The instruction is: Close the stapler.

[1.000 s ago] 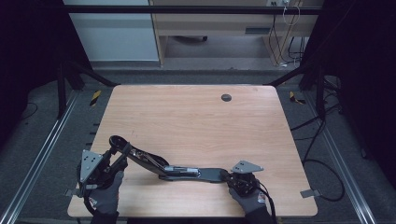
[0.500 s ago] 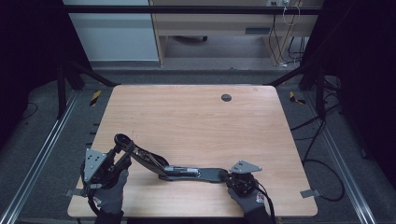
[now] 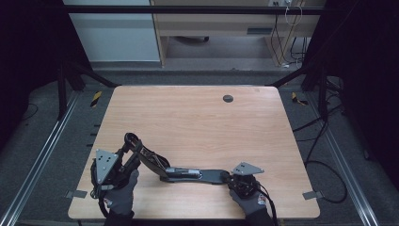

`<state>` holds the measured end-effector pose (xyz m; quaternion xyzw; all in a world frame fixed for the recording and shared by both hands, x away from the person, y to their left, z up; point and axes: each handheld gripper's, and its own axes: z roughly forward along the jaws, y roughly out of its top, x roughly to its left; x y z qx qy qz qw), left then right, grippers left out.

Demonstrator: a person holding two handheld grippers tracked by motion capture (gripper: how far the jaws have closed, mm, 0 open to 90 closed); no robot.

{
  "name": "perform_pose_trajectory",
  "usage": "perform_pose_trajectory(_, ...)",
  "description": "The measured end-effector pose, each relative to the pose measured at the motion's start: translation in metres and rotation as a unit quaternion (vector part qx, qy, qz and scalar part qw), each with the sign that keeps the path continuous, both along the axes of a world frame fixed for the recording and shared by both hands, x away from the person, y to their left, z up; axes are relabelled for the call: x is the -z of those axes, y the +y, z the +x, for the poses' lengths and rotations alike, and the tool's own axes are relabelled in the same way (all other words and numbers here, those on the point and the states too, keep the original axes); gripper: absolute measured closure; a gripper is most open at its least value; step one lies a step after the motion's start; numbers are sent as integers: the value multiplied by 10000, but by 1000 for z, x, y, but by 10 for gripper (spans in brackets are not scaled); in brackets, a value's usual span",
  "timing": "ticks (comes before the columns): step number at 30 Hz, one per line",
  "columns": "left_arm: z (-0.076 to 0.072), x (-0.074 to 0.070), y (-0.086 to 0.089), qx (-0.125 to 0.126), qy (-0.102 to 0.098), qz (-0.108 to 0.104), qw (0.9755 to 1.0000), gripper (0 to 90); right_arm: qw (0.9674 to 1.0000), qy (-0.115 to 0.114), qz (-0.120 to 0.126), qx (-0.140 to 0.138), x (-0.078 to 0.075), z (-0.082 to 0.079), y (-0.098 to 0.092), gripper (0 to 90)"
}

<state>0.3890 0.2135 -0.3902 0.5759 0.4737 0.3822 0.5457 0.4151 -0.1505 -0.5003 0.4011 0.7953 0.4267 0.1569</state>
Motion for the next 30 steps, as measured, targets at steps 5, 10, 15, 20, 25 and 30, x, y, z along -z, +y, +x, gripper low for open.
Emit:
perform_pose_trajectory(5, -1, -3, -12, -11, -93, 207, 9997, 642, 10000, -14, 7, -6, 0, 0, 0, 900)
perform_pose_trajectory(10, -2, -4, -23, -59, -199, 431, 9989, 645, 10000, -33, 1, -21, 0, 0, 1, 900)
perform_pose_trajectory(15, -3, -5, -35, -107, -319, 698, 9970, 646, 10000, -24, 8, -5, 1, -1, 1, 900)
perform_pose_trajectory(20, -4, -6, -47, -135, -423, 911, 9949, 649, 10000, -31, 20, -3, 1, -1, 1, 900)
perform_pose_trajectory(25, -5, -6, -59, -137, -522, 1172, 9916, 651, 10000, -31, 30, -4, 1, -1, 1, 900)
perform_pose_trajectory(30, -5, -5, -70, -148, -598, 1379, 9885, 654, 10000, -15, 39, 0, 1, -1, 1, 900)
